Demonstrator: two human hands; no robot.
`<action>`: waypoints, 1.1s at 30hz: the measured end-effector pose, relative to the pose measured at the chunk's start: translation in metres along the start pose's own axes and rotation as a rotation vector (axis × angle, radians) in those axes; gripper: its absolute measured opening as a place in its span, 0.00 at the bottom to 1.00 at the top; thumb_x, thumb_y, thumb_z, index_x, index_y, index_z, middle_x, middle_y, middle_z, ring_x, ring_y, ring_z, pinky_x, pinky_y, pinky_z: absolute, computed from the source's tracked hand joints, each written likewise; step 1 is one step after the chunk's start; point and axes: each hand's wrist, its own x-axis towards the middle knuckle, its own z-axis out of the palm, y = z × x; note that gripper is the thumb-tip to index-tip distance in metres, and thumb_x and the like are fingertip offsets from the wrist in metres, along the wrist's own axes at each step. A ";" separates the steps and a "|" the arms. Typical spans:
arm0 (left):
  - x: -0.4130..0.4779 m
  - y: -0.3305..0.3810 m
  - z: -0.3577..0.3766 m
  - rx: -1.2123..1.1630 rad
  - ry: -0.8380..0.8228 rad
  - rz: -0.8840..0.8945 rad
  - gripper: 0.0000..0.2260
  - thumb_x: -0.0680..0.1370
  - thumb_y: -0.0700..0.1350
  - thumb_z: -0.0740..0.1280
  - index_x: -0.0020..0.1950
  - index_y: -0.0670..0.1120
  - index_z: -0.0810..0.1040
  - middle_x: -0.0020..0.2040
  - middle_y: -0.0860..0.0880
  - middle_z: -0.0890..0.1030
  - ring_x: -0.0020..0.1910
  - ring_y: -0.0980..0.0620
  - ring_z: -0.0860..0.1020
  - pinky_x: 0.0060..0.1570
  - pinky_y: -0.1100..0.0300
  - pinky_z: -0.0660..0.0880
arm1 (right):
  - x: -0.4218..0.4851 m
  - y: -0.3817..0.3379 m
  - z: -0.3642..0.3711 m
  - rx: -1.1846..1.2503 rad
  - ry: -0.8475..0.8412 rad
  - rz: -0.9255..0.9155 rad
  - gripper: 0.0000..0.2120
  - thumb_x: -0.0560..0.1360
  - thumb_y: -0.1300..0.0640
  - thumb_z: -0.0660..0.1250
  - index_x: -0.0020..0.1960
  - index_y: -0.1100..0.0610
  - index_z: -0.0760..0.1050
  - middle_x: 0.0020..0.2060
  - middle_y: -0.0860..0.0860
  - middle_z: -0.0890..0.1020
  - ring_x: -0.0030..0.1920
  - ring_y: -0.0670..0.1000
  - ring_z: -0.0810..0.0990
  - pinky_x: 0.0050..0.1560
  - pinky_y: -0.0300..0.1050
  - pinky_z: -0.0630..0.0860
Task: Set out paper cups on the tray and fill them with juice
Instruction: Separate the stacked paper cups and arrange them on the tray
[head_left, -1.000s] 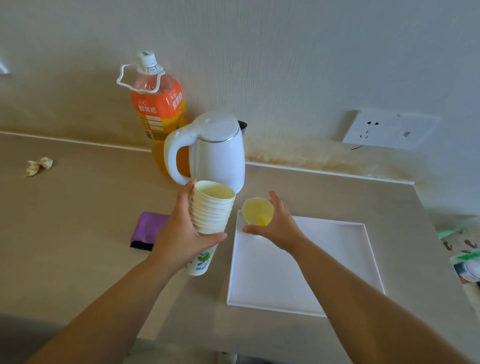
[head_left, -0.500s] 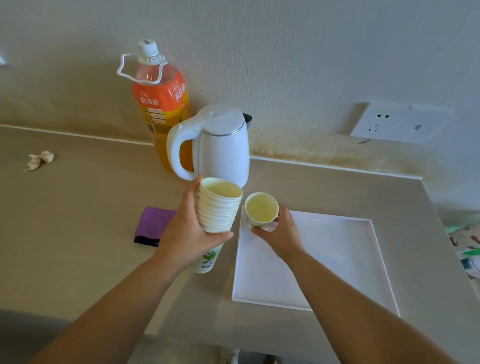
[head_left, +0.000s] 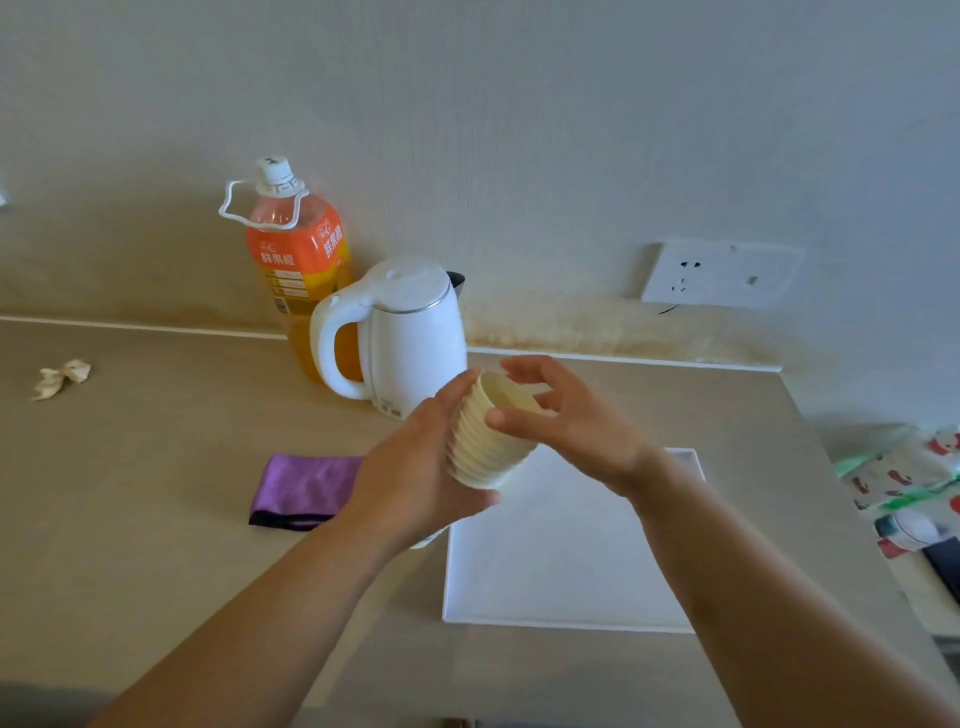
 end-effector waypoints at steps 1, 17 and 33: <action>0.001 0.006 -0.002 0.035 -0.005 0.017 0.47 0.64 0.51 0.78 0.75 0.59 0.54 0.68 0.57 0.70 0.65 0.54 0.71 0.58 0.56 0.72 | -0.004 -0.003 -0.001 -0.016 0.045 -0.025 0.24 0.65 0.45 0.77 0.58 0.46 0.72 0.56 0.43 0.77 0.52 0.45 0.79 0.51 0.40 0.76; 0.004 0.042 0.005 0.177 -0.057 0.057 0.43 0.62 0.60 0.75 0.71 0.65 0.54 0.62 0.56 0.74 0.56 0.52 0.76 0.51 0.54 0.75 | -0.037 0.008 -0.021 -0.018 0.253 -0.225 0.08 0.75 0.59 0.68 0.38 0.52 0.77 0.50 0.43 0.76 0.50 0.40 0.75 0.51 0.39 0.71; -0.008 0.039 0.005 0.044 -0.059 0.029 0.43 0.61 0.57 0.78 0.68 0.65 0.56 0.46 0.63 0.74 0.45 0.58 0.75 0.39 0.65 0.71 | -0.034 0.028 -0.023 0.541 -0.133 0.018 0.37 0.56 0.41 0.80 0.60 0.56 0.76 0.52 0.51 0.81 0.55 0.49 0.79 0.56 0.43 0.74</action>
